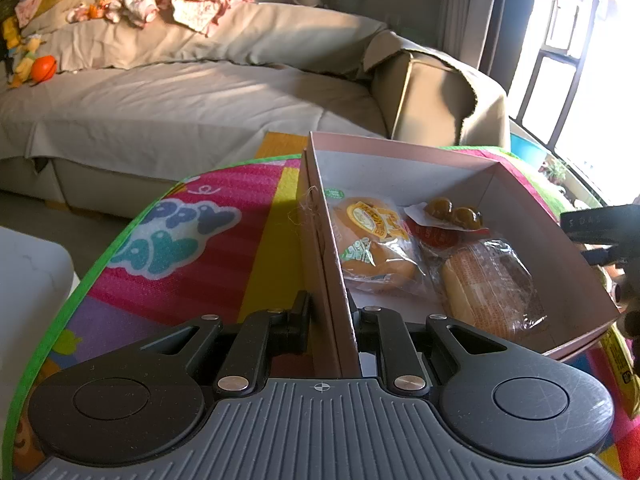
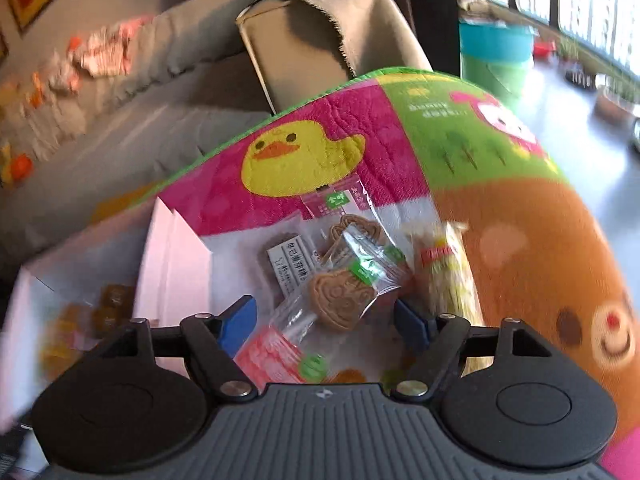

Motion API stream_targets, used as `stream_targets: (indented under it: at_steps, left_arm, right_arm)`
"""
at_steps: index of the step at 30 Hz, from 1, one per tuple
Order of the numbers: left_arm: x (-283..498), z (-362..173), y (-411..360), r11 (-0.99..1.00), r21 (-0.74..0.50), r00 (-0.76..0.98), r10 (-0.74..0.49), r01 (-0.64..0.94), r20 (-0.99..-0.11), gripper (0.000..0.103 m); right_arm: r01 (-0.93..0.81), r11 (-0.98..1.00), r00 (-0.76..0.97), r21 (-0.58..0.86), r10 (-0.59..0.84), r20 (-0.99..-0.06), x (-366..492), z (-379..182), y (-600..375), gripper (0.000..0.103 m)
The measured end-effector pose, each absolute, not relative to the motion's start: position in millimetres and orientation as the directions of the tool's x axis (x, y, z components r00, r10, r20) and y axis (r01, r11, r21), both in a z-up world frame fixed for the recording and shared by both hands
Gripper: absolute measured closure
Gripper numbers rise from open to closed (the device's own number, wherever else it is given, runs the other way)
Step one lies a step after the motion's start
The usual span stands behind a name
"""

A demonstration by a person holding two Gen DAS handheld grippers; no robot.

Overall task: Organize objects
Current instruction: 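Grasp the red-labelled hawthorn stick bag with the right gripper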

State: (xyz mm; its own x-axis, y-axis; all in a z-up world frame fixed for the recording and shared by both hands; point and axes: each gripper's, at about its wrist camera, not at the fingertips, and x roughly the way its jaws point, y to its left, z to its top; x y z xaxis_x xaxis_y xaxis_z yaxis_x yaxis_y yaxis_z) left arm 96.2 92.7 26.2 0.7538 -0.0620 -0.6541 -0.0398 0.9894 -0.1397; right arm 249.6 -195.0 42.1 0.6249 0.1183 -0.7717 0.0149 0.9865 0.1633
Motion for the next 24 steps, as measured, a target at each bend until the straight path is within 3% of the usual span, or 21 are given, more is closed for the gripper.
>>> stream_targets:
  at_steps: [1,4,10,14,18,24]
  left_arm:
    - [96,26,93,0.989,-0.14,0.754,-0.062,-0.04,-0.654,0.086]
    - [96,26,93,0.989,-0.142,0.754,-0.063,-0.041,-0.654,0.086]
    - [97,27,91,0.988,-0.147,0.757,-0.064,-0.044,-0.651,0.086]
    - [95,28,92,0.988,-0.146,0.758,-0.063,-0.044,-0.65,0.086]
    - [94,27,92,0.988,-0.148,0.759,-0.062,-0.046,-0.648,0.086]
    - [93,28,90,0.99,-0.136,0.76,-0.053,-0.047,-0.648,0.086]
  right_arm:
    - [-0.009,0.991,0.624,0.131,0.108,-0.774,250,41,-191,0.026]
    - [-0.084,0.995,0.628,0.051,0.093,-0.773,240,41,-192,0.04]
    - [-0.173,0.985,0.616,0.018,0.122,-0.778,193,44,-207,0.063]
    - [-0.212,0.974,0.628,0.085,0.202,-0.751,150,58,-223,0.063]
    - [-0.219,0.976,0.671,0.011,0.159,-0.724,112,67,-227,0.047]
    - [-0.19,0.981,0.61,0.043,0.152,-0.777,97,46,-223,0.045]
